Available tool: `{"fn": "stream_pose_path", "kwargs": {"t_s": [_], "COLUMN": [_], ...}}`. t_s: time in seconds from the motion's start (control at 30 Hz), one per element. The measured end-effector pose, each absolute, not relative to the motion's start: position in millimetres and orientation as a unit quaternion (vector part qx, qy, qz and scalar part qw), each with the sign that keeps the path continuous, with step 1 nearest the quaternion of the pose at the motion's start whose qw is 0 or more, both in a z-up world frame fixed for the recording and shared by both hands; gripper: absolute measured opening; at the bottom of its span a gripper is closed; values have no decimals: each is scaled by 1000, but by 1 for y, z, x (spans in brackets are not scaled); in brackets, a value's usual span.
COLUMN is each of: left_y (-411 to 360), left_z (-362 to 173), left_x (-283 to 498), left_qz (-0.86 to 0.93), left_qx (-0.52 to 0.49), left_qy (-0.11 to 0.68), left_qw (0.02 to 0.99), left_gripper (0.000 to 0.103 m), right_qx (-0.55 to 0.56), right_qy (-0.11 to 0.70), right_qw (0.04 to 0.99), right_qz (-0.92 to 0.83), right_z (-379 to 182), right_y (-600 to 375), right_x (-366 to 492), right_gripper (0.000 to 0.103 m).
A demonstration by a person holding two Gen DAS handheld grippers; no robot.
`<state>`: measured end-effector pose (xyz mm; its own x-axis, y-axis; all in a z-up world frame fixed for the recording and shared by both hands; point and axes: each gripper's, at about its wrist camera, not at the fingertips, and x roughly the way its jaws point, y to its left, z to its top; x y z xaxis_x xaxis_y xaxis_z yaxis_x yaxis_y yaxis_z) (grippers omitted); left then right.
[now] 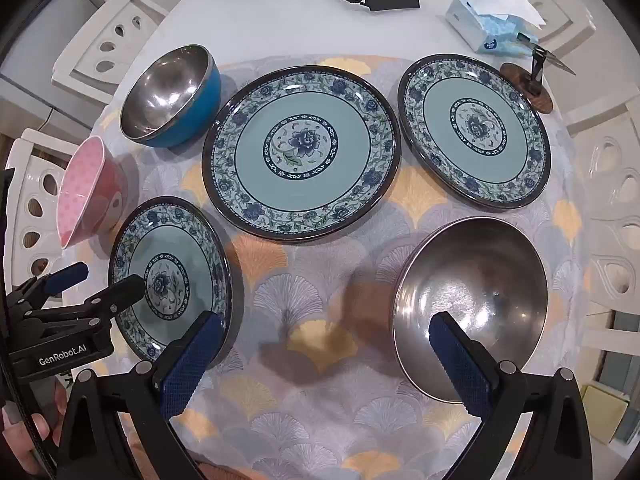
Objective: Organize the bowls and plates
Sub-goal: 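Move both grippers toward the large teal floral plate's rim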
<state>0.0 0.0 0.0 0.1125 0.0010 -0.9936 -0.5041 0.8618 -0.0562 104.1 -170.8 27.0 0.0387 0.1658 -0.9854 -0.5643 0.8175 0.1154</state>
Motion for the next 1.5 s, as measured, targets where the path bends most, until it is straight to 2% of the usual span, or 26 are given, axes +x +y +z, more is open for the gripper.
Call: {"fn": "stream_pose_path", "kwargs": {"t_s": [1.5], "left_y": [-5], "left_z": [0], "left_x": [-1], "left_qz": [171], "left_qx": [-179], "left_qy": [648], "left_qw": [721], "left_gripper": [102], "right_qx": [-153], "right_qy": [649], "right_qw": [702], "right_qz": [253], "right_z": [27], "right_y": [-171], "right_x": [100], "right_gripper": [103]}}
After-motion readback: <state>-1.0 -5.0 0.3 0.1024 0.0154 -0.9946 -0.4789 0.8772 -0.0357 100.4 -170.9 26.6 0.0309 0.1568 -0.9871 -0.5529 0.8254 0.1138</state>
